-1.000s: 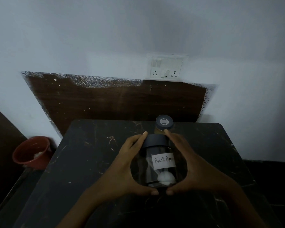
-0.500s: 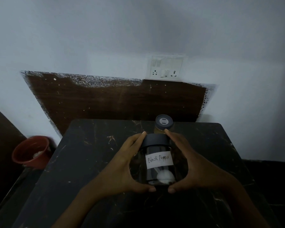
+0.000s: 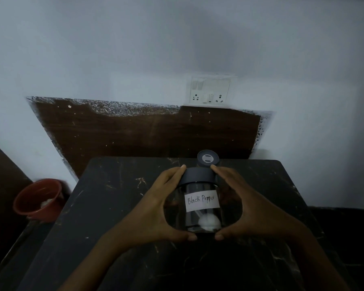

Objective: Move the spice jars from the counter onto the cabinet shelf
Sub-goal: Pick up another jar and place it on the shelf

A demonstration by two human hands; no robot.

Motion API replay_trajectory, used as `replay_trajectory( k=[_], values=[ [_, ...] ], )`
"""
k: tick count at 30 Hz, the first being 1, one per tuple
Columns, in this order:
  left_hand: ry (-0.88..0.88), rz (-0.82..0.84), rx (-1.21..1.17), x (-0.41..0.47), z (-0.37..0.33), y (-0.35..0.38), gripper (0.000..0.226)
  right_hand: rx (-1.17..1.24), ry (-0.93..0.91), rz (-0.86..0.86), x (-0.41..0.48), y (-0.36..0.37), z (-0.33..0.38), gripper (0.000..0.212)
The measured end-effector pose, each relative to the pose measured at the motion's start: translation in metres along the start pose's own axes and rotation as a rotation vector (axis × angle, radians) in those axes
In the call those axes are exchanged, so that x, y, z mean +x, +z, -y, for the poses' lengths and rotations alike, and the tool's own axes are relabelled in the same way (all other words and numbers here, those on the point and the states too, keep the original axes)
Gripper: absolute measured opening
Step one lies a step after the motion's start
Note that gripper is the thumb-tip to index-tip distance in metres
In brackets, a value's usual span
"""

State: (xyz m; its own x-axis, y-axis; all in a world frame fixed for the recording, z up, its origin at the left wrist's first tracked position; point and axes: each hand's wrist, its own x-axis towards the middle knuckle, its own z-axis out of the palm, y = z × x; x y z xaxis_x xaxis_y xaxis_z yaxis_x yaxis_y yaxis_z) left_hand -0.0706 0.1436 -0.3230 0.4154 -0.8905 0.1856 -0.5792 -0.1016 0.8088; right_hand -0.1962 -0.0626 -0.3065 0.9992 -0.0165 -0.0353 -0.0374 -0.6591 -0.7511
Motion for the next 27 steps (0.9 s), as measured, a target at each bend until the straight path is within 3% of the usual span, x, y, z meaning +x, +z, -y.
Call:
replay_trajectory(
  k=[9,18,27],
  values=[
    [0.142,-0.025,0.189,0.044,-0.043,-0.048,0.123,-0.082,-0.09,-0.126,0.01,-0.06,0.044,0.117],
    [0.398,-0.156,0.499,0.115,-0.127,-0.115,0.123,-0.236,-0.291,-0.364,0.023,-0.157,0.101,0.113],
    [0.662,-0.292,0.864,0.183,-0.21,-0.158,0.122,-0.469,-0.398,-0.587,0.023,-0.245,0.139,0.122]
  ],
)
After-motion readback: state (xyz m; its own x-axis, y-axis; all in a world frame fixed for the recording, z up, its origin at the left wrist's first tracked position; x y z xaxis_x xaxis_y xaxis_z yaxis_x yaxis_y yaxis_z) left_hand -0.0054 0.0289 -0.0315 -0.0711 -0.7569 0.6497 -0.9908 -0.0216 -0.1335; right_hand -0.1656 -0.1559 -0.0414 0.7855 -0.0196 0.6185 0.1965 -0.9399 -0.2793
